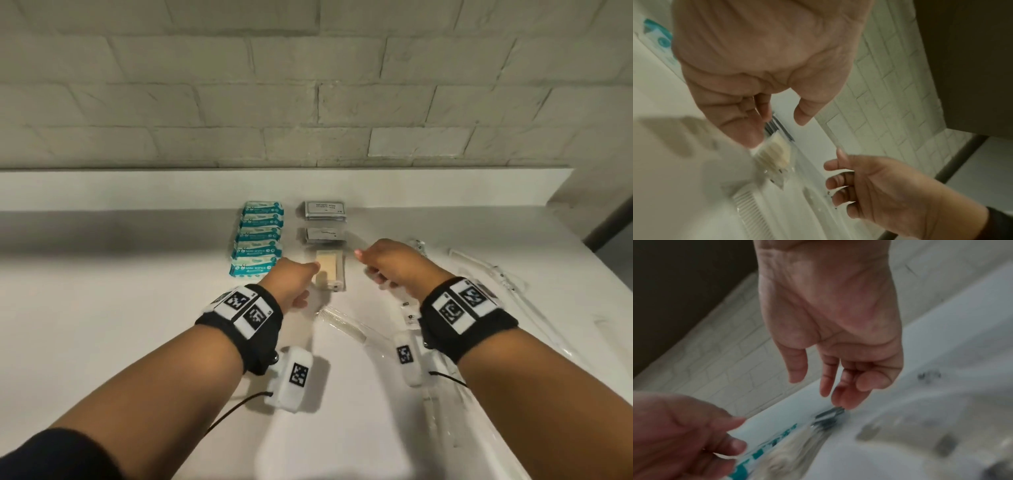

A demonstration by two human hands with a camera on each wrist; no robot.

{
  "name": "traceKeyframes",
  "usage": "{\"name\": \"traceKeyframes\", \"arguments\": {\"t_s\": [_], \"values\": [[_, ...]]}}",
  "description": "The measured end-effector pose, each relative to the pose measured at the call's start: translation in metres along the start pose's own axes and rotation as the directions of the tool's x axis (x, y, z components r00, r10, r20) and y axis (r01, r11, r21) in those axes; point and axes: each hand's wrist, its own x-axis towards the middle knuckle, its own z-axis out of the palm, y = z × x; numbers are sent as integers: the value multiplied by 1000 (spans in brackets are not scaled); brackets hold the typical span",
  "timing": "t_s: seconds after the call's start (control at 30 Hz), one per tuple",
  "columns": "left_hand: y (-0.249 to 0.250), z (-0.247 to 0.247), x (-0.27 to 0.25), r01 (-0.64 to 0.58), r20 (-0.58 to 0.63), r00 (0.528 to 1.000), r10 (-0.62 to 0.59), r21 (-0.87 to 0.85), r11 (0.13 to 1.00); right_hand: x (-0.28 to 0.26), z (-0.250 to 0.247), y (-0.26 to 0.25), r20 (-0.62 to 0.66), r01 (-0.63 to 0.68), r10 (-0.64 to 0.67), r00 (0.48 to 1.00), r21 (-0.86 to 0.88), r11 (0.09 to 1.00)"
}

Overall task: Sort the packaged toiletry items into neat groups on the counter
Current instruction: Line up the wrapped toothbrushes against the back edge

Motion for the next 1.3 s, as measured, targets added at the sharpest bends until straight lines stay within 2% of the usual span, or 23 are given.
{"name": "traceKeyframes", "arguments": {"t_s": [0.07, 0.1, 0.2, 0.23, 0.3, 0.37, 0.43, 0.47, 0.57, 0.7, 0.8, 0.83, 0.9, 1.0, 1.1, 1.3], "values": [[-3, -3, -19, -64, 71, 996, 59, 76, 995, -13, -14, 16, -116, 65, -80, 990, -124, 990], [-4, -1, -29, -115, 146, 984, 99, 106, 988, -20, -21, 24, -150, 61, -94, 984, -210, 976], [-4, 15, -56, -304, 375, 908, 185, 288, 908, -43, -32, 47, -127, -52, -4, 992, -432, 901], [-4, 22, -61, -378, 421, 884, 205, 383, 843, -50, -33, 51, -76, -71, 36, 996, -531, 844], [-5, 33, -69, -508, 507, 835, 215, 559, 656, -68, -30, 62, 52, -17, 72, 996, -686, 728], [-8, 42, -78, -581, 577, 801, 160, 681, 446, -89, -23, 72, 120, 27, 84, 989, -711, 703], [-14, 48, -87, -597, 600, 794, 98, 738, 316, -105, -18, 82, 161, 96, 31, 986, -721, 686], [-18, 50, -93, -610, 613, 784, 95, 733, 301, -113, -17, 87, 188, 131, 9, 982, -714, 687], [-29, 54, -101, -639, 641, 757, 126, 688, 345, -131, -21, 93, 260, 187, -18, 966, -643, 742], [-37, 60, -106, -621, 630, 769, 104, 698, 356, -151, -35, 103, 208, 146, -22, 978, -604, 784], [-35, 69, -106, -601, 601, 789, 131, 709, 368, -160, -49, 117, 249, 109, 22, 968, -501, 858], [-33, 71, -106, -591, 582, 800, 143, 725, 354, -162, -55, 120, 231, 108, 6, 973, -475, 873], [-31, 75, -105, -561, 535, 828, 169, 775, 292, -161, -67, 125, 105, 107, -65, 992, -476, 873], [-30, 77, -106, -440, 404, 895, 189, 871, 219, -150, -82, 129, -48, 82, -120, 992, -486, 870], [-32, 80, -107, -355, 318, 926, 202, 916, 187, -140, -84, 125, 18, 83, -88, 996, -562, 823], [-30, 84, -118, -320, 297, 945, 134, 924, 209, -137, -81, 127, 218, 100, 114, 969, -771, 630]]}}
